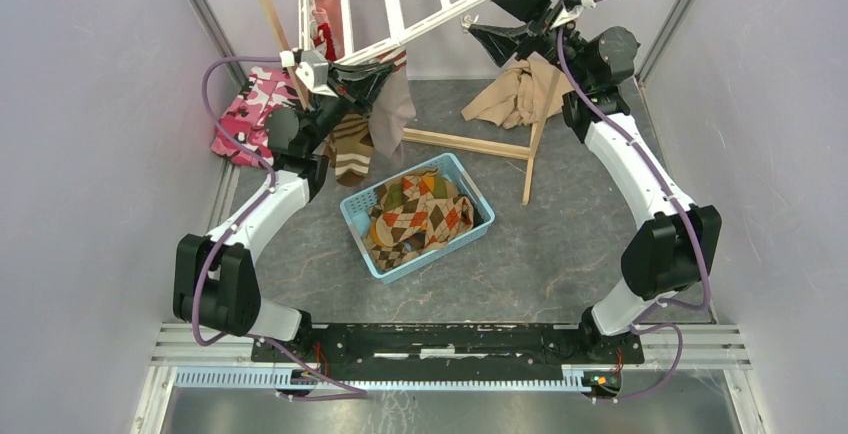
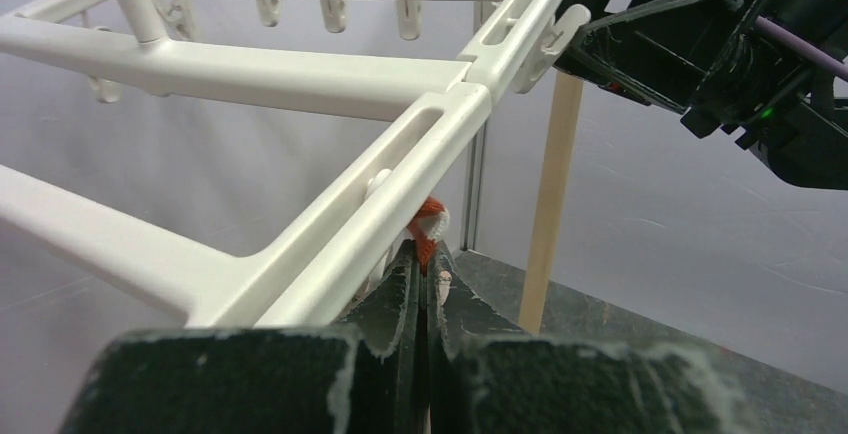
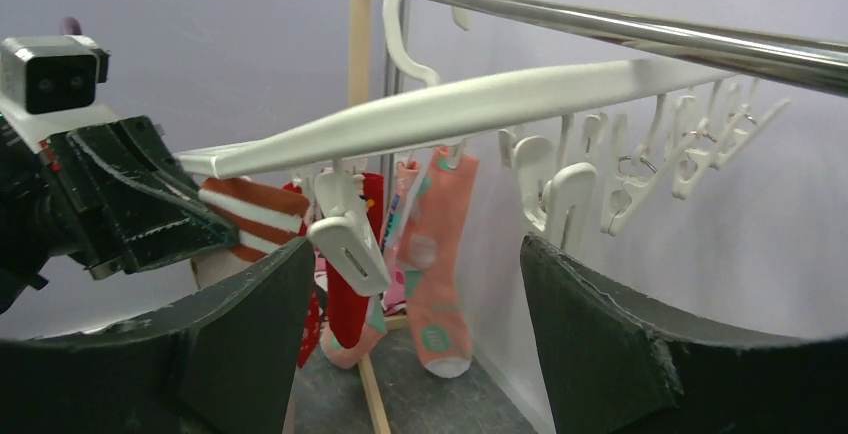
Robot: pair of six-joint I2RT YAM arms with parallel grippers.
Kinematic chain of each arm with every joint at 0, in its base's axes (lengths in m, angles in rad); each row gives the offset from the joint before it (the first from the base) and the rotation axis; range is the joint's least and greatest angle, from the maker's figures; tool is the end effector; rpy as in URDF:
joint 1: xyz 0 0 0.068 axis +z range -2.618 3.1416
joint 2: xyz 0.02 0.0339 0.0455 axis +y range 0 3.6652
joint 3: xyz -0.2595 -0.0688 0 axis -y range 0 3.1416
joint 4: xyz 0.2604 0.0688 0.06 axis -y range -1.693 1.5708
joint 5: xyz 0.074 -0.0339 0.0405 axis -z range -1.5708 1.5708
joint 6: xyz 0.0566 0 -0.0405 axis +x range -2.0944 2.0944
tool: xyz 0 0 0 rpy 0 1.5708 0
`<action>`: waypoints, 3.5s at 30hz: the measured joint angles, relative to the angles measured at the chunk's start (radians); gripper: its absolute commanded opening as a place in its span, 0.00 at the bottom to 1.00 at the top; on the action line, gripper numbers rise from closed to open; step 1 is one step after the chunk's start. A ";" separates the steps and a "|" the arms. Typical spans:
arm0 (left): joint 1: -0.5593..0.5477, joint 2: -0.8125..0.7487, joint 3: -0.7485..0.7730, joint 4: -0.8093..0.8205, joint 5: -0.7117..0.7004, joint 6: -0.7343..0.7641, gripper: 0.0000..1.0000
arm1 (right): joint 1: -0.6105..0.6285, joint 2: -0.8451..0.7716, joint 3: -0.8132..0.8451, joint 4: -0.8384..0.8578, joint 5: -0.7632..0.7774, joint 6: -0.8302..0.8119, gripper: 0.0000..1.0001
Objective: Clip the socks to the hanger
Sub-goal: Open the clamp at the hanger.
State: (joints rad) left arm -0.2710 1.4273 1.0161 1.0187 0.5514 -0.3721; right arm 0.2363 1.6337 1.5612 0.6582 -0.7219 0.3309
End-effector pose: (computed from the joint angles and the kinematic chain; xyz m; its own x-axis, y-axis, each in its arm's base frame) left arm 0.3253 -0.1212 0.3910 0.2788 -0.3989 -0.8736 0.7985 0.6017 -0.0199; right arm 0.3776 0.1294 0.4779 0.2772 0.3176 -0.9068 -0.8471 0.5261 -0.0747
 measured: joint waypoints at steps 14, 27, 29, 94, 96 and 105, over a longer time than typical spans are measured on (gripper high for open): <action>0.014 -0.004 0.000 0.000 0.024 -0.001 0.02 | 0.069 -0.011 -0.061 0.072 -0.093 0.024 0.81; 0.034 -0.004 0.001 0.000 0.041 -0.001 0.02 | 0.140 -0.048 -0.103 0.077 -0.095 0.012 0.85; 0.034 -0.004 0.003 0.000 0.050 -0.001 0.02 | 0.150 -0.044 -0.095 0.073 -0.085 0.011 0.85; 0.080 0.029 0.043 0.070 0.140 -0.077 0.02 | 0.174 0.054 0.080 0.069 -0.064 0.095 0.14; 0.078 0.039 0.047 0.104 0.167 -0.115 0.02 | 0.179 0.054 0.080 0.061 -0.063 0.095 0.14; -0.013 0.039 0.041 0.139 0.224 -0.160 0.02 | 0.194 0.054 0.080 0.051 -0.060 0.119 0.13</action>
State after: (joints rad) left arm -0.2840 1.4662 1.0569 1.1576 0.7750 -0.5323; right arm 0.4305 1.6878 1.6417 0.7094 -0.7822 0.4496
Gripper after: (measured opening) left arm 0.044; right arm 0.286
